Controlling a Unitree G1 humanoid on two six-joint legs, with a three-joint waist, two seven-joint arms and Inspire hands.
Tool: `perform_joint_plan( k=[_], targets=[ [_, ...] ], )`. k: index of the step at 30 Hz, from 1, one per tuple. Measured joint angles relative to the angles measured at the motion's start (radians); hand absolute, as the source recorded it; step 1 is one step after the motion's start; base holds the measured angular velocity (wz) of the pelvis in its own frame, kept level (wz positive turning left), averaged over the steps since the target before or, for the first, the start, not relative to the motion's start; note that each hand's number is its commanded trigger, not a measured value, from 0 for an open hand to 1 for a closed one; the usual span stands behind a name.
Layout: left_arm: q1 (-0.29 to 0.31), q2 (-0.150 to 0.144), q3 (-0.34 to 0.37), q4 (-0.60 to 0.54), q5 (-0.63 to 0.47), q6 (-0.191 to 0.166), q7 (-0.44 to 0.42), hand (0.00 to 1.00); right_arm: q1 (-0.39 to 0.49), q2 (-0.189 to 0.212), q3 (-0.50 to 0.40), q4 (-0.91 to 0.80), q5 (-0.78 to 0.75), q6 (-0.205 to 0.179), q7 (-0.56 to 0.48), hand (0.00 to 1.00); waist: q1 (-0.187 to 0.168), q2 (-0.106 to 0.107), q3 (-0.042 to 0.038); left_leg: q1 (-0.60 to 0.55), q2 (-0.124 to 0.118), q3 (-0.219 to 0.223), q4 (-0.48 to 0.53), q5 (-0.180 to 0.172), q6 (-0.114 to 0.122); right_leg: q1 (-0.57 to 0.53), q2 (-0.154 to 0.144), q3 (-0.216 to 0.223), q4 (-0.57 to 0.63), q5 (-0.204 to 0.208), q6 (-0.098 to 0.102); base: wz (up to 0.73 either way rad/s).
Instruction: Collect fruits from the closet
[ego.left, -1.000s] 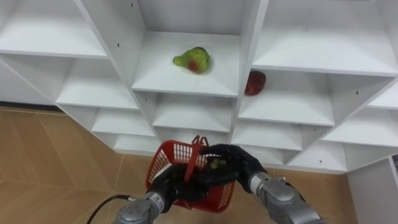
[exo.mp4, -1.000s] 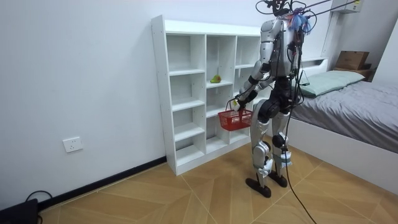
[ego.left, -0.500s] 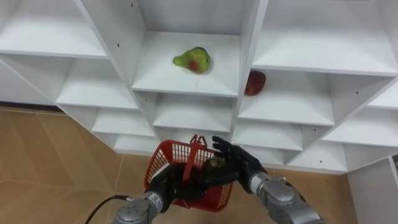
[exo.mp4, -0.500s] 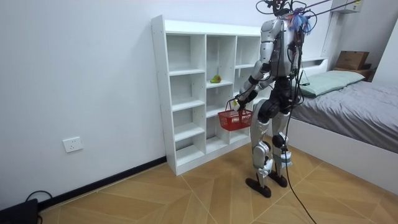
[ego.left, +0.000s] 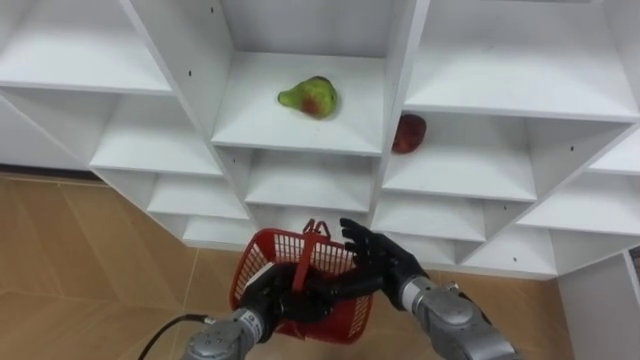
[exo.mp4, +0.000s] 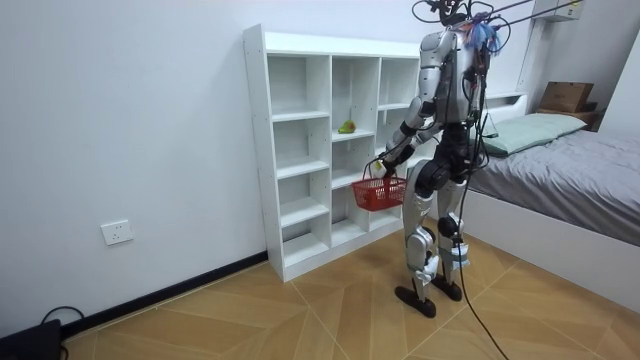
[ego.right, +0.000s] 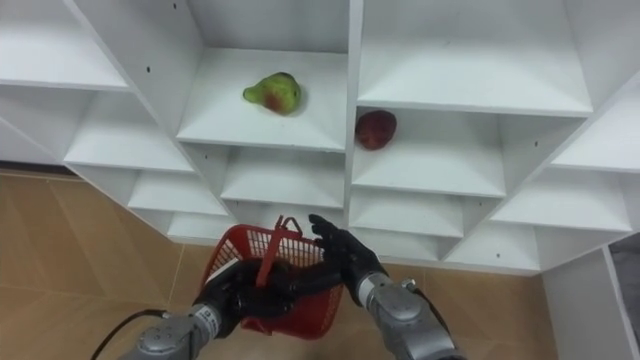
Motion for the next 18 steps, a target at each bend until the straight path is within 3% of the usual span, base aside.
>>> perform_joint_plan(
  k=[18],
  targets=[
    [0.005, 0.007, -0.002, 0.0, 0.002, -0.001, 0.002, 1.0, 0.01, -0.015, 0.001, -0.004, 0.001, -0.003, -0.001, 0.0, 0.007, 0.003, -0.0026, 0.019, -0.001, -0.006, -0.003, 0.0, 0.0, 0.022, -0.001, -0.011, -0.003, 0.0, 0.0, 0.01]
  ],
)
